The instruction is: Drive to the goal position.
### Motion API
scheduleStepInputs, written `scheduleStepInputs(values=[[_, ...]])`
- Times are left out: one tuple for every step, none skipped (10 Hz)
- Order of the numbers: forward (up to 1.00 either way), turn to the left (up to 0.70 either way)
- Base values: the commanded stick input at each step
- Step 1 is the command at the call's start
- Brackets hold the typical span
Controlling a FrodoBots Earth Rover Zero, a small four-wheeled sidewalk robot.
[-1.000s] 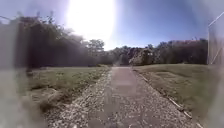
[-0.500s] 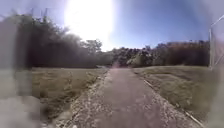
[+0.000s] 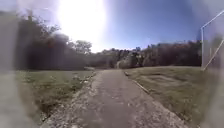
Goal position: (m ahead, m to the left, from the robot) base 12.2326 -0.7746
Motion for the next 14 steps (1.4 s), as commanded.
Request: scheduleStepInputs(values=[[1.0, 0.04], [1.0, 0.0], [1.0, 0.0], [1.0, 0.0], [1.0, 0.0], [1.0, 0.0], [1.0, 0.0], [1.0, 0.0], [1.0, 0.0], [1.0, 0.0], [1.0, 0.0], [1.0, 0.0], [1.0, 0.0], [1.0, 0.0]])
